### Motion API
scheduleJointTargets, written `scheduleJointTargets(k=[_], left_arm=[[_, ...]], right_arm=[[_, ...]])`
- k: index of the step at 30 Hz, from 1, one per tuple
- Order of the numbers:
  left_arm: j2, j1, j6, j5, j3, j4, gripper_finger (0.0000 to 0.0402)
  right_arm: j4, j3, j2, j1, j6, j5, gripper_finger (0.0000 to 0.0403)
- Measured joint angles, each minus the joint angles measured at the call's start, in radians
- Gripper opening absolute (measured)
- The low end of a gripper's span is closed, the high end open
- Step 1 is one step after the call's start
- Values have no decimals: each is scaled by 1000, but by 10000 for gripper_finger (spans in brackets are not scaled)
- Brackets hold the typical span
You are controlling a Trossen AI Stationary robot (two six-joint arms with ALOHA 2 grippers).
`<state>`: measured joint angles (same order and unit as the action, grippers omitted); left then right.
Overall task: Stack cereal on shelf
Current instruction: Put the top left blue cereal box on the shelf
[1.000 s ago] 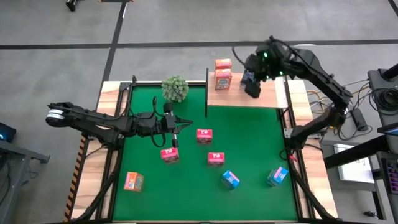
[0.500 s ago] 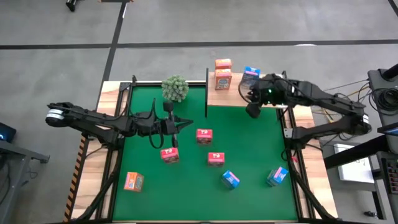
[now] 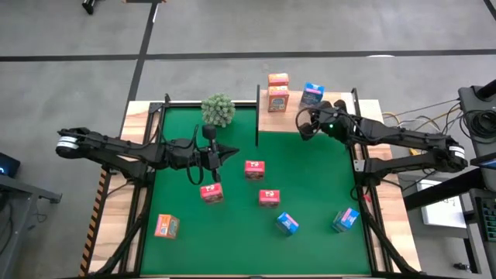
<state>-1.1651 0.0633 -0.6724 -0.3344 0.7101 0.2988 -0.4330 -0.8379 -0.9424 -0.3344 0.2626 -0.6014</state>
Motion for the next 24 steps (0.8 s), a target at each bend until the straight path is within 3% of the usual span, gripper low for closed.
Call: scheduleJointTargets(k=[9, 24], left_arm=[[7, -3, -26, 0, 0, -2, 0], [7, -3, -31, 0, 0, 23, 0]], right_arm=[[5, 0, -4, -97, -54, -4, 12], [70, -1, -91, -161, -203, -1, 12]])
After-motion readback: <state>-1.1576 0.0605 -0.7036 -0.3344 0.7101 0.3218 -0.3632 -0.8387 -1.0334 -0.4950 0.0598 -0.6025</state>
